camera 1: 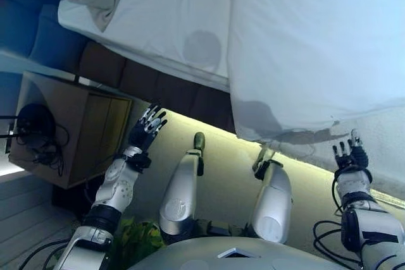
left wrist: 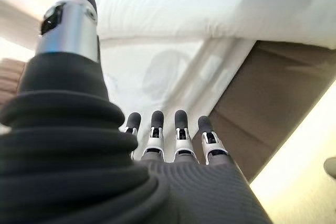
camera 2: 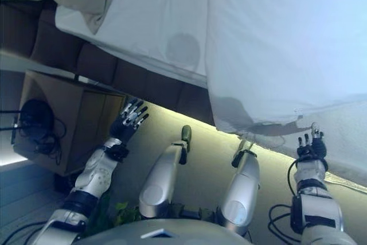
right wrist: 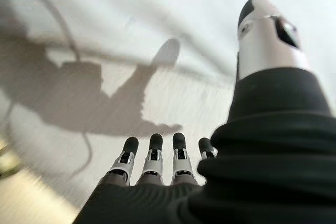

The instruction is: Make the bed neatly

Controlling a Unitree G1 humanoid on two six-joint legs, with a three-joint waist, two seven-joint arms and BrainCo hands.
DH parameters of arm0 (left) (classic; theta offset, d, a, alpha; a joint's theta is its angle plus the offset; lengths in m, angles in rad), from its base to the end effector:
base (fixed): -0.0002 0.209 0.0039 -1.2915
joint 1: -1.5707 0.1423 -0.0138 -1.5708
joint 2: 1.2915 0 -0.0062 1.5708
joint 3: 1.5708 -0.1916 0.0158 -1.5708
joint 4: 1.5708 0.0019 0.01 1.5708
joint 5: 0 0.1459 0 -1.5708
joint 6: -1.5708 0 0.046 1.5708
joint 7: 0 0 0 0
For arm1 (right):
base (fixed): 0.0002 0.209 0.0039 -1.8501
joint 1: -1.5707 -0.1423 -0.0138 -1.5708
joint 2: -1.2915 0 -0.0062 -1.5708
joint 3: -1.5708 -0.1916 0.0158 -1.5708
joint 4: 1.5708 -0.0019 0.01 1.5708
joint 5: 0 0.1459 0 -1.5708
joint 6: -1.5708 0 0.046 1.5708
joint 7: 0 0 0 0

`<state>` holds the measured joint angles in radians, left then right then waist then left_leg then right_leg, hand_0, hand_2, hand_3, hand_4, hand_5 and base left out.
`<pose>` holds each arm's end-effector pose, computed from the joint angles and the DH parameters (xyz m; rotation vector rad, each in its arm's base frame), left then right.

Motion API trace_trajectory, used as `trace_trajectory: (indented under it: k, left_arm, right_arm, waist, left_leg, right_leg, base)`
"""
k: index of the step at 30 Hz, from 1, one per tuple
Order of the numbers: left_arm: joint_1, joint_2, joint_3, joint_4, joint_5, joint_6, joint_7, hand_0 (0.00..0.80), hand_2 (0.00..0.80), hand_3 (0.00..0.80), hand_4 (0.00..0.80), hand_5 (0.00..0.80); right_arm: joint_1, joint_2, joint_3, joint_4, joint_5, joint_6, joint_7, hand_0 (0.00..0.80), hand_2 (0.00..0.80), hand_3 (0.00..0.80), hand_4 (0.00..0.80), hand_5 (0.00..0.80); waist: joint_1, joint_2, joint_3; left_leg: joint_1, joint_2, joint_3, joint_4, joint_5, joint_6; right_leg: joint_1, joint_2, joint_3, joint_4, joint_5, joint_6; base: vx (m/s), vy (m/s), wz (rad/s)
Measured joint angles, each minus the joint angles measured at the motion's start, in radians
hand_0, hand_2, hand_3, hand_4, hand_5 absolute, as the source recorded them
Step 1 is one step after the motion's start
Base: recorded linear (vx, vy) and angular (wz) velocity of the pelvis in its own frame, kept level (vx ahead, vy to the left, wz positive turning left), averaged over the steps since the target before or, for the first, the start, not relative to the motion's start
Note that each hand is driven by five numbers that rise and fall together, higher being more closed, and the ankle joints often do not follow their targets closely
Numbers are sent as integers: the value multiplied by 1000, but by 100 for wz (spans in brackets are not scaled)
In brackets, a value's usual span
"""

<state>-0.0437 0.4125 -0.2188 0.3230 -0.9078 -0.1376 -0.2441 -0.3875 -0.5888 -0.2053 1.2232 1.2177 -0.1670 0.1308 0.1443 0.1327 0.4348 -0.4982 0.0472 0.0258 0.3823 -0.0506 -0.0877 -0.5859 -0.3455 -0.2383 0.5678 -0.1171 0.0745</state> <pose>0.2079 0.2146 -0.0051 -0.4722 0.1609 -0.2033 0.2057 -0.3586 -0.0079 0.7358 0.1405 -0.7748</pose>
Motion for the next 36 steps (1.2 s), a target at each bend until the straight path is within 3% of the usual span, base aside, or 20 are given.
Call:
trace_trajectory:
  k: [15,22,26,27,29,30,36]
  left_arm:
    - [-20,33,-39,-71,-68,34,0,0,0,0,0,0]
    - [-23,35,-61,-73,-87,45,0,0,0,0,0,0]
    - [-29,41,-62,-70,-93,63,-2,0,0,0,0,0]
    - [-29,42,-62,-69,-92,63,-3,0,0,0,0,0]
    - [-35,42,-64,-68,-92,65,-4,0,0,0,0,0]
    - [-37,42,-66,-67,-92,66,-4,0,0,0,0,0]
    - [-30,43,-67,-61,-89,74,-20,0,0,0,0,0]
  right_arm:
    - [-83,-121,-25,87,50,85,64,0,0,0,0,0]
    - [-82,-148,-36,135,51,97,56,0,0,0,0,0]
    - [-75,-148,-36,155,53,121,51,0,0,0,0,0]
    - [-78,-145,-35,155,53,133,51,60,60,60,60,60]
    - [-81,-134,-32,155,51,147,52,627,627,627,627,627]
    - [-82,-129,-30,155,51,153,56,800,800,800,800,800]
    - [-112,-76,14,144,49,169,77,800,800,800,800,800]
  waist:
    - [39,28,11]
    - [42,48,19]
    - [65,47,19]
    - [66,47,19]
    - [68,47,19]
    - [72,47,19]
    - [95,46,16]
  left_leg:
    - [-75,-35,-21,23,9,12]
    - [-67,-61,-59,-13,41,19]
    - [-55,-65,-68,0,41,20]
    - [-52,-65,-74,0,41,20]
    - [-50,-62,-86,-2,39,22]
    - [-50,-60,-87,-2,39,24]
    - [-14,-52,-98,-26,48,24]
  right_leg:
    - [-62,-41,-9,40,-6,3]
    - [-9,-74,-74,21,2,22]
    - [17,-77,-81,17,1,26]
    - [27,-76,-88,12,0,26]
    - [40,-71,-102,2,0,23]
    - [43,-67,-103,-3,1,20]
    - [97,-52,-125,-47,15,26]
  base:
    - [1,49,8]
    - [55,34,27]
    - [76,-34,8]
    - [61,-26,7]
    - [40,-17,9]
    - [51,-20,0]
    - [63,-18,2]
